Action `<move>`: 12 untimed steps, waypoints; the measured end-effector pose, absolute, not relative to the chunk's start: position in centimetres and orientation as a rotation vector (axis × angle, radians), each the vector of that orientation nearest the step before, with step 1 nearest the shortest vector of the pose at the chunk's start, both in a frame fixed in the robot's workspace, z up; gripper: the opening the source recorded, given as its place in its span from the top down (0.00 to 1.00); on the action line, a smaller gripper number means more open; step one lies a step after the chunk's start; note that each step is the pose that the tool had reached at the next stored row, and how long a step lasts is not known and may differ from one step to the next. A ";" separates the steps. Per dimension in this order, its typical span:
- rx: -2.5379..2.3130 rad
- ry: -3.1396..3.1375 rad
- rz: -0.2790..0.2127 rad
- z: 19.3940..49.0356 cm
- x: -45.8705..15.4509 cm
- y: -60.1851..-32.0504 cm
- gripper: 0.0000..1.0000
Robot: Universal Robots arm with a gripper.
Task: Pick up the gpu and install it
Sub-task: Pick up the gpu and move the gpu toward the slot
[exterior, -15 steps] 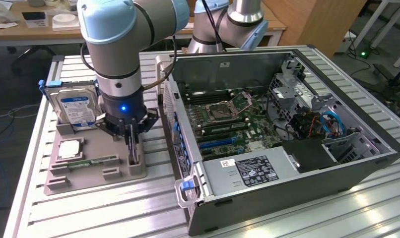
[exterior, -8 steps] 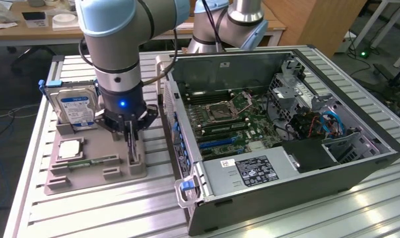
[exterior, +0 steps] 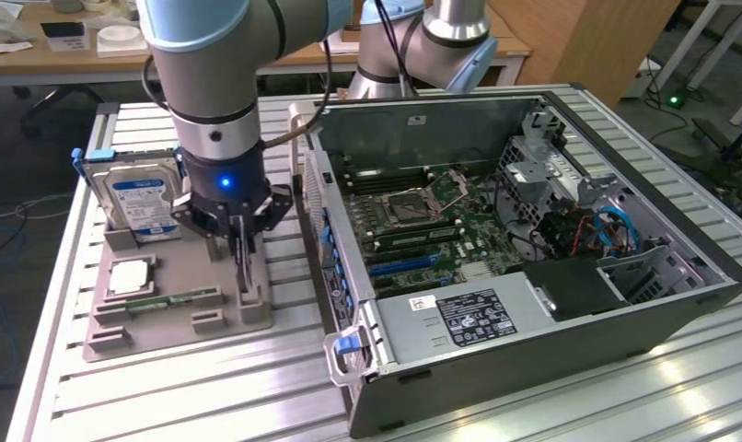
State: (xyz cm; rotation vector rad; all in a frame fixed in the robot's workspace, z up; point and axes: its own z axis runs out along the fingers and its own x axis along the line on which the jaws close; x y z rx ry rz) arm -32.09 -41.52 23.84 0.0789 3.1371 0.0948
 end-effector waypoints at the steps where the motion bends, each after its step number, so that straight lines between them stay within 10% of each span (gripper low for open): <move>1: 0.079 3.137 0.096 24.0 -32.1 -41.5 0.73; 12: 0.079 3.137 0.098 24.4 -32.1 -41.5 0.73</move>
